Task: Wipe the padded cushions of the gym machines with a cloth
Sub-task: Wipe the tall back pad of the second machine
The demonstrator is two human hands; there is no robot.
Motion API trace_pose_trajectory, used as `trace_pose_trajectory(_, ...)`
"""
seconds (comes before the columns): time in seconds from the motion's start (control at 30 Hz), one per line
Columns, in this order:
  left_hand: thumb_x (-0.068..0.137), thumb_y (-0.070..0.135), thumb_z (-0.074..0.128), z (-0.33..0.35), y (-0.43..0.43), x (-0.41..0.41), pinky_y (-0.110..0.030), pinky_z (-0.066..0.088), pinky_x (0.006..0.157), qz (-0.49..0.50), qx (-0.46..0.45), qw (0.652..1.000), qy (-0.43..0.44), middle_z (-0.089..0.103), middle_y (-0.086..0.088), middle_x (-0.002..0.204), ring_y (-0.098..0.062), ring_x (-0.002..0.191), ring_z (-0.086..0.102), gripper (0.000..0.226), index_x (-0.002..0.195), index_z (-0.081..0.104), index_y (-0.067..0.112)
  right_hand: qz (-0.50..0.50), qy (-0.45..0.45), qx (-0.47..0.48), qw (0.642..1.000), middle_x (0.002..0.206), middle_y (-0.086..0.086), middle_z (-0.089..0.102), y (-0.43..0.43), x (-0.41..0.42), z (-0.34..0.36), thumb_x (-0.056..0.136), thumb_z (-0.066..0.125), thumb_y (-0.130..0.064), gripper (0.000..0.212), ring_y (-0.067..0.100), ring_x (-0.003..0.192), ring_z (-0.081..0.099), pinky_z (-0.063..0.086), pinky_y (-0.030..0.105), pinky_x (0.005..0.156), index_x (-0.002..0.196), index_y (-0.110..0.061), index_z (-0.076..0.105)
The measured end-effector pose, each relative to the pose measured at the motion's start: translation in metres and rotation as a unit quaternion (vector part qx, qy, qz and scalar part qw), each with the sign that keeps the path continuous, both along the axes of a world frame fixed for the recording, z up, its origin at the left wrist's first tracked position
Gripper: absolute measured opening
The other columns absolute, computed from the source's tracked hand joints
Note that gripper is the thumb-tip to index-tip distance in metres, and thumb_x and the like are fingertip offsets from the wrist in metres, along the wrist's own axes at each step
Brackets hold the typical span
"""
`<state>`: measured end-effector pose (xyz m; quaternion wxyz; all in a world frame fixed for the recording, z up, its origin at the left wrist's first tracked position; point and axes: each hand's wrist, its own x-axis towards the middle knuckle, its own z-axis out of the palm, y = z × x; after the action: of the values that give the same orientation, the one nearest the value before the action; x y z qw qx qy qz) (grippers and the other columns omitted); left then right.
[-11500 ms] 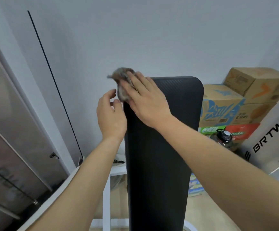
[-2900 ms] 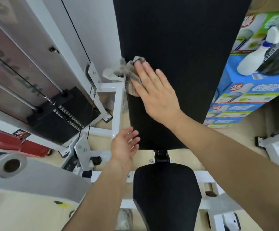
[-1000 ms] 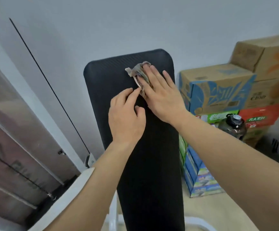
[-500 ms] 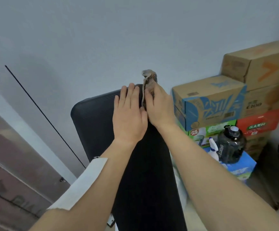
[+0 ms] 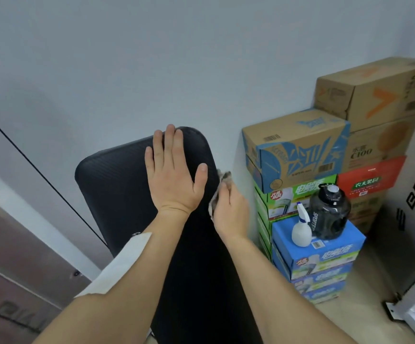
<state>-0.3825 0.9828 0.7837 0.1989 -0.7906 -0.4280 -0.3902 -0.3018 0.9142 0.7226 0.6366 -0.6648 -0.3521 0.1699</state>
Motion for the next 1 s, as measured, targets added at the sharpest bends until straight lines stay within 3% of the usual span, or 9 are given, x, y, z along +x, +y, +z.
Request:
trace_pose_trajectory(0.1, 0.097, 0.053, 0.026, -0.001, 0.002, 0.000, -0.045, 0.005, 0.126, 0.003, 0.002, 1.000, 0.003, 0.023, -0.009, 0.167, -0.029, 0.156, 0.013, 0.075, 0.157, 0.024, 0.008, 0.028, -0.037, 0.043, 0.998, 0.082, -0.004, 0.063, 0.025, 0.008, 0.064, 0.106, 0.034, -0.033, 0.034, 0.020, 0.083, 0.061, 0.041, 0.035, 0.072, 0.101, -0.015, 0.063)
trace_pose_trajectory(0.2, 0.097, 0.050, 0.027, -0.003, 0.004, -0.001, -0.047, 0.007, 0.126, 0.005, 0.009, 1.000, 0.010, 0.024, -0.010, 0.166, -0.030, 0.155, 0.014, 0.073, 0.156, 0.023, 0.008, 0.055, -0.036, 0.075, 0.995, 0.082, -0.006, 0.065, 0.036, 0.016, 0.088, 0.106, 0.038, -0.031, 0.034, 0.009, 0.079, 0.061, 0.048, 0.031, 0.075, 0.099, -0.014, 0.066)
trace_pose_trajectory(0.3, 0.096, 0.054, 0.027, -0.004, 0.003, -0.001, -0.046, 0.005, 0.126, 0.010, 0.012, 1.000, 0.015, 0.022, -0.009, 0.167, -0.030, 0.155, 0.013, 0.076, 0.157, 0.023, 0.008, 0.048, -0.028, 0.066, 0.996, 0.073, -0.011, 0.061, 0.021, 0.014, 0.047, 0.106, 0.039, -0.032, 0.033, -0.005, 0.068, 0.056, 0.038, 0.010, 0.059, 0.090, -0.018, 0.064)
trace_pose_trajectory(0.4, 0.096, 0.057, 0.028, -0.005, 0.003, 0.000, -0.046, 0.005, 0.126, 0.014, 0.016, 1.000, 0.020, 0.021, -0.009, 0.167, -0.031, 0.156, 0.013, 0.079, 0.158, 0.023, 0.008, 0.011, 0.018, 0.001, 1.000, 0.068, -0.008, 0.058, -0.004, 0.001, -0.019, 0.107, 0.038, -0.035, 0.039, 0.000, 0.065, 0.055, 0.034, 0.015, 0.056, 0.082, -0.018, 0.062)
trace_pose_trajectory(0.5, 0.096, 0.057, 0.030, -0.006, 0.001, 0.000, -0.047, 0.006, 0.126, 0.013, 0.013, 1.000, 0.014, 0.022, -0.009, 0.167, -0.033, 0.155, 0.013, 0.079, 0.157, 0.024, 0.008, -0.013, 0.088, -0.077, 0.993, 0.074, -0.008, 0.061, -0.036, -0.012, -0.084, 0.107, 0.037, -0.034, 0.041, 0.009, 0.072, 0.057, 0.036, 0.026, 0.067, 0.097, -0.012, 0.070)
trace_pose_trajectory(0.6, 0.094, 0.049, 0.040, -0.002, -0.003, -0.001, -0.048, 0.005, 0.127, 0.008, -0.011, 1.000, 0.018, 0.019, -0.009, 0.168, -0.033, 0.156, 0.010, 0.078, 0.158, 0.023, 0.008, -0.025, 0.127, -0.149, 0.980, 0.104, 0.007, 0.072, -0.070, -0.024, -0.137, 0.108, 0.034, -0.034, 0.044, 0.021, 0.099, 0.063, 0.041, 0.026, 0.085, 0.126, -0.011, 0.067)
trace_pose_trajectory(0.7, 0.092, 0.036, 0.043, 0.000, -0.020, -0.001, -0.049, 0.006, 0.127, 0.016, -0.051, 0.998, 0.017, 0.010, -0.010, 0.169, -0.032, 0.157, 0.005, 0.076, 0.159, 0.019, 0.009, -0.030, 0.157, -0.162, 0.974, 0.119, 0.012, 0.070, -0.068, -0.029, -0.135, 0.108, 0.032, -0.037, 0.047, 0.027, 0.113, 0.061, 0.044, 0.035, 0.099, 0.132, -0.012, 0.064)
trace_pose_trajectory(0.83, 0.093, 0.028, 0.043, -0.045, -0.063, -0.010, -0.049, 0.015, 0.126, -0.038, -0.061, 0.991, 0.114, 0.012, -0.011, 0.169, -0.027, 0.156, 0.009, 0.068, 0.157, 0.028, 0.011, -0.026, 0.097, -0.069, 0.993, 0.102, 0.011, 0.072, -0.034, -0.019, -0.066, 0.106, 0.034, -0.036, 0.043, 0.029, 0.098, 0.064, 0.048, 0.042, 0.088, 0.108, -0.013, 0.070)
trace_pose_trajectory(1.0, 0.094, 0.022, 0.033, -0.123, -0.094, -0.041, -0.046, 0.024, 0.124, -0.052, -0.118, 0.978, 0.167, 0.020, -0.004, 0.168, -0.021, 0.156, 0.014, 0.061, 0.154, 0.036, 0.011, 0.008, 0.093, 0.019, 0.995, 0.077, -0.007, 0.065, -0.029, -0.010, -0.048, 0.105, 0.041, -0.029, 0.032, 0.005, 0.075, 0.060, 0.043, 0.023, 0.068, 0.086, -0.021, 0.066)
